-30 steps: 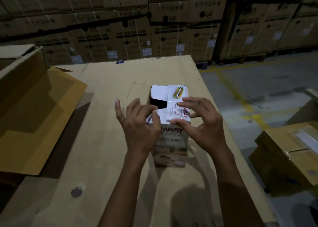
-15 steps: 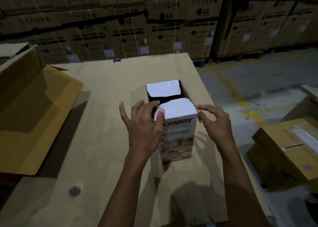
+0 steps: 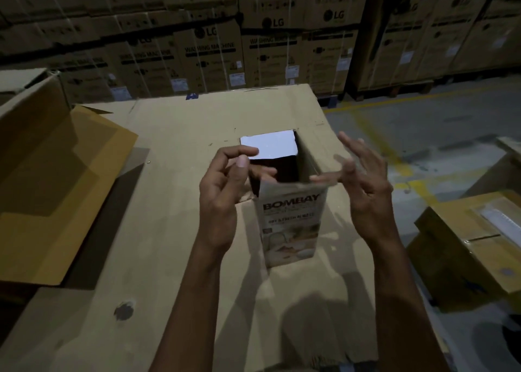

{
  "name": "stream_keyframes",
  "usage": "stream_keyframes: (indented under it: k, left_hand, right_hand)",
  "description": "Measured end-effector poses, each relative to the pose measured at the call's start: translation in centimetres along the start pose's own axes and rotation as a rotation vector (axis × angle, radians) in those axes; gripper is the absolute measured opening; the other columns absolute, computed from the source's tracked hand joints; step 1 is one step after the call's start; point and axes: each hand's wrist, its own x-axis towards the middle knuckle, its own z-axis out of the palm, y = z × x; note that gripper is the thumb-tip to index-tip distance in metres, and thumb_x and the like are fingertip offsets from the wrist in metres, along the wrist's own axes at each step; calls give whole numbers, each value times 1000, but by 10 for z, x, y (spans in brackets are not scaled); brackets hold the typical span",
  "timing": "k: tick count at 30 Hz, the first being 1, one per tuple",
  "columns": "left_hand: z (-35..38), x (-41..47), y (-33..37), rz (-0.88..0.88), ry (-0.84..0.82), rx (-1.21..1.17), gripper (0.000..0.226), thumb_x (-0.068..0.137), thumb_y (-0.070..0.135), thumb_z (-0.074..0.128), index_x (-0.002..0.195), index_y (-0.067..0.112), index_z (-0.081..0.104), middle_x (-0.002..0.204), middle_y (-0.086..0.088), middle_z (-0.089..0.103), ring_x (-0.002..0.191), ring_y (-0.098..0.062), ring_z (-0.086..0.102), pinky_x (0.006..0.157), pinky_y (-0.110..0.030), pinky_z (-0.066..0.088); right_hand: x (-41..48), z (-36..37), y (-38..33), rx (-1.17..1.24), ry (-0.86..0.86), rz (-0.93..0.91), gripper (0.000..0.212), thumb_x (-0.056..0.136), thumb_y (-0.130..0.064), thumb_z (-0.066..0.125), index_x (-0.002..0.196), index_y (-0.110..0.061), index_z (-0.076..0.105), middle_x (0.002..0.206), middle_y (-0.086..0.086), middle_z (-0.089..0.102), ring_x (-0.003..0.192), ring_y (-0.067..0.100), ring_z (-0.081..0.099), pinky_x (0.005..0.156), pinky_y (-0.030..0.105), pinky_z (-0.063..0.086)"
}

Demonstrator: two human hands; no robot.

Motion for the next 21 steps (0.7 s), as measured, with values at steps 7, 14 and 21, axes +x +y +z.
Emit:
stream_keyframes:
  k: [7, 14, 21]
  left_hand:
    - [-7, -14, -19, 118, -268, 417, 26, 79, 6, 87, 100, 17, 76, 79, 5, 76, 80, -13, 74, 111, -40, 45]
    - [-8, 24, -2, 128, -201, 431, 10, 91, 16, 79, 100, 14, 78, 92, 5, 77, 89, -12, 73, 86, -27, 55]
    - [4, 55, -20, 29, -509, 903, 22, 102, 39, 62, 112, 27, 77, 84, 18, 71, 95, 12, 53, 118, -37, 28]
  right_hand:
    - [-1, -9, 17, -148, -334, -70, 48, 67, -68, 78, 114, -62, 69, 166, -22, 31, 158, 3, 12, 121, 65, 20]
    - [-2, -12, 14, -165, -290, -97, 68, 62, -86, 71, 125, -65, 60, 163, -24, 34, 158, 2, 14, 118, 70, 20]
    - [2, -15, 10, -166, -198, -148, 57, 71, -84, 68, 121, -58, 64, 156, -23, 45, 155, 5, 25, 114, 70, 28]
